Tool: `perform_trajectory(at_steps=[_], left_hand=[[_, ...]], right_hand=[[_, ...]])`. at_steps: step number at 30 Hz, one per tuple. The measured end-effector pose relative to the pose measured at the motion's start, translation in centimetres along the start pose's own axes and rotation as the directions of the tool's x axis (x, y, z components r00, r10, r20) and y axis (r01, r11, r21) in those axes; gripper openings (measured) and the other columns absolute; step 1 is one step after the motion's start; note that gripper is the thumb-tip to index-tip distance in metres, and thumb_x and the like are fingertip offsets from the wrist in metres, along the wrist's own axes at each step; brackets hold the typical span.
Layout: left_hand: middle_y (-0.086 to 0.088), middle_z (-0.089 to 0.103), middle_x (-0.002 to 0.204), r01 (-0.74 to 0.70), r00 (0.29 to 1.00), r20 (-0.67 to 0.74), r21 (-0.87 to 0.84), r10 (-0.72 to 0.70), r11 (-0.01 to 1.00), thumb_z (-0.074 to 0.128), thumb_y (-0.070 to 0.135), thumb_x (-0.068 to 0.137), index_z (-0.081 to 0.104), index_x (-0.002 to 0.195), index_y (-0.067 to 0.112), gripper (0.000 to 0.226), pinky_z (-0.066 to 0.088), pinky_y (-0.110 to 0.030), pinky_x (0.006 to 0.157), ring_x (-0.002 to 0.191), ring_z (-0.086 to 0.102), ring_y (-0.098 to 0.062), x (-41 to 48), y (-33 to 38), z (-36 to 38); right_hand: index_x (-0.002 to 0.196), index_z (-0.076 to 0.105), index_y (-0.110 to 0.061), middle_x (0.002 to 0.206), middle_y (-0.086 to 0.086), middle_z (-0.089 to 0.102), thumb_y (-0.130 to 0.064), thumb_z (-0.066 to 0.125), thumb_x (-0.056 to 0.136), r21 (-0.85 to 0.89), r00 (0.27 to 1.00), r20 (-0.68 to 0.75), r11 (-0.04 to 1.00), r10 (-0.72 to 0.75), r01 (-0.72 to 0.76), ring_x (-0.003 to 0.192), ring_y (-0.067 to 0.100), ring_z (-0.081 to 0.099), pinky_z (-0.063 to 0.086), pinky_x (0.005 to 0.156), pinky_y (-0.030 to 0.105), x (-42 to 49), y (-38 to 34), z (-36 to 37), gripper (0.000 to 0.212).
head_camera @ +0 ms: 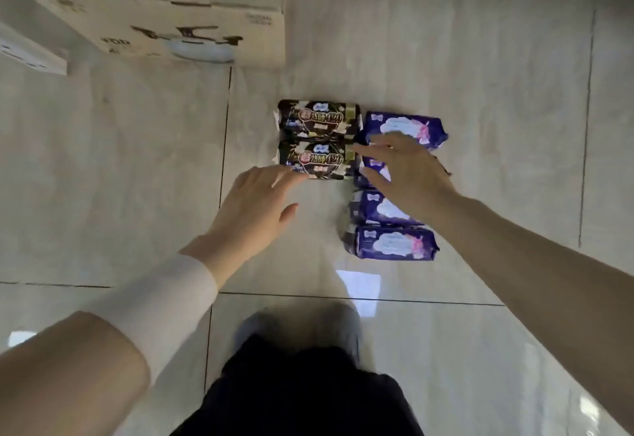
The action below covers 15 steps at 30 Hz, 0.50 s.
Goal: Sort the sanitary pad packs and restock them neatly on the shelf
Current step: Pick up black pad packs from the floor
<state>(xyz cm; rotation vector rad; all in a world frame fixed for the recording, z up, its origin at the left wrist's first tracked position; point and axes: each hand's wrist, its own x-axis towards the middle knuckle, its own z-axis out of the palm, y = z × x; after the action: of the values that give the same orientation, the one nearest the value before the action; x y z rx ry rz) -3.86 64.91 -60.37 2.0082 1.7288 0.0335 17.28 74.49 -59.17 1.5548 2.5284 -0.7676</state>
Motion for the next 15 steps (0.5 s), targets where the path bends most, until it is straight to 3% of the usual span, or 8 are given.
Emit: perform_trajectory(at_steps=[3, 6, 9, 15], left_hand=[[-0.020, 0.057, 0.123, -0.096, 0.987, -0.126, 0.042, 0.100, 0.995, 0.070, 0.026, 0.077, 0.055, 0.123, 0.013, 0.050, 0.044, -0.052, 0.090, 0.108, 0.058, -0.040, 2.7, -3.7, 5.0], [-0.021, 0.051, 0.129, -0.158, 0.949, -0.267, 0.055, 0.167, 0.986, 0.054, 0.042, 0.083, 0.045, 0.127, 0.019, 0.050, 0.042, -0.049, 0.093, 0.115, 0.051, -0.038, 4.8, -6.7, 8.1], [-0.018, 0.044, 0.133, -0.229, 0.904, -0.361, 0.045, 0.230, 0.972, 0.053, 0.048, 0.084, 0.041, 0.130, 0.024, 0.053, 0.040, -0.045, 0.094, 0.118, 0.046, -0.033, 6.3, -8.8, 10.5], [-0.012, 0.028, 0.135, -0.404, 0.833, -0.456, -0.113, 0.314, 0.908, 0.059, 0.044, 0.085, 0.049, 0.118, 0.023, 0.040, 0.041, -0.044, 0.101, 0.124, 0.037, -0.033, 8.9, -9.9, 12.9]], right_hand=[[0.119, 0.063, -0.013, 0.128, 0.019, 0.054, -0.033, 0.050, 0.087, -0.017, 0.991, -0.047, 0.992, -0.125, 0.125, 0.115, 0.040, 0.051, 0.042, 0.099, 0.049, 5.5, 1.9, 4.1, 0.040], [0.113, 0.067, -0.012, 0.125, 0.023, 0.056, -0.036, 0.046, 0.085, -0.109, 0.960, -0.096, 0.961, -0.264, 0.253, 0.111, 0.044, 0.053, 0.044, 0.093, 0.054, 9.4, 3.7, 6.7, 0.042], [0.114, 0.067, -0.017, 0.131, 0.019, 0.053, -0.041, 0.045, 0.087, -0.179, 0.920, -0.098, 0.916, -0.381, 0.360, 0.116, 0.040, 0.052, 0.042, 0.095, 0.054, 11.5, 4.9, 8.3, 0.042], [0.127, 0.056, -0.025, 0.138, 0.017, 0.045, -0.049, 0.049, 0.084, -0.094, 0.935, -0.104, 0.940, -0.338, 0.329, 0.125, 0.033, 0.044, 0.036, 0.104, 0.041, 13.9, 6.5, 8.7, 0.050]])
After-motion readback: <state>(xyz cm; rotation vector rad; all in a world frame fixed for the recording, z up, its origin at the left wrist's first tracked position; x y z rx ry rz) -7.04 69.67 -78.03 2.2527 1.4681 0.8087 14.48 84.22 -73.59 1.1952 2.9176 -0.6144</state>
